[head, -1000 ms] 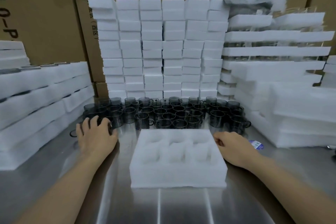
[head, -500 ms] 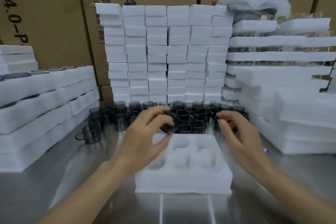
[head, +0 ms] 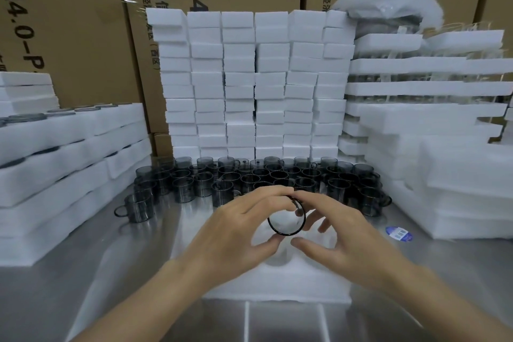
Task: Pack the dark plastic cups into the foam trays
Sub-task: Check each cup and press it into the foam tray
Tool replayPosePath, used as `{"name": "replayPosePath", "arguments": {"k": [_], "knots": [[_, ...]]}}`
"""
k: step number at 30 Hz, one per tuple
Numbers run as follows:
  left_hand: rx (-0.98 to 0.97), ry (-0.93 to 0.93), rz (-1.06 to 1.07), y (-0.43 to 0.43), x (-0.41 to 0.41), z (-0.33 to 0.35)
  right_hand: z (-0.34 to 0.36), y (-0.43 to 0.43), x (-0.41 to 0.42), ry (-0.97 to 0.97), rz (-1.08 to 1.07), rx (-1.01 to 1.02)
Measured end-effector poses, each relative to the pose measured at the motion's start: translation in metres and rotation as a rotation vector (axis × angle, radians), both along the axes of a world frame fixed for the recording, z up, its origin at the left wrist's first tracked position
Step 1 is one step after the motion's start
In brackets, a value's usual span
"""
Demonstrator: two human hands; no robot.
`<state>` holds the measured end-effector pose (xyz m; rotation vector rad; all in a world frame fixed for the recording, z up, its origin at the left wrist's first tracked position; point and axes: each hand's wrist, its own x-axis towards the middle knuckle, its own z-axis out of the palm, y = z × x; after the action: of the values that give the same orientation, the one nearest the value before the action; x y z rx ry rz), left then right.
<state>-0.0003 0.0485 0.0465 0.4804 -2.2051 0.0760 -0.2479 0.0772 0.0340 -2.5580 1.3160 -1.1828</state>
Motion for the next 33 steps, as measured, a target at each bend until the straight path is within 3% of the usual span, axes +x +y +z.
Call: {"name": "replayPosePath", "arguments": {"k": [14,18,25,28,33], "knots": [[0.054,0.207,0.242,-0.004,0.002,-0.005,-0.012,-0.008,-0.001,-0.165,-0.022,-0.016],[0.150,0.258,0.295,-0.007,0.003,-0.008,-0.014,-0.009,-0.001,-0.213,-0.032,0.004],[0.177,0.060,0.267,-0.005,0.002,-0.007,-0.014,-0.009,-0.001,-0.251,-0.017,0.045],[0.212,-0.022,0.248,-0.004,0.003,-0.007,-0.012,-0.007,-0.002,-0.184,-0.015,0.075],[0.263,0.042,0.226,-0.005,0.004,-0.009,-0.005,-0.003,-0.004,-0.096,0.038,0.119]]}}
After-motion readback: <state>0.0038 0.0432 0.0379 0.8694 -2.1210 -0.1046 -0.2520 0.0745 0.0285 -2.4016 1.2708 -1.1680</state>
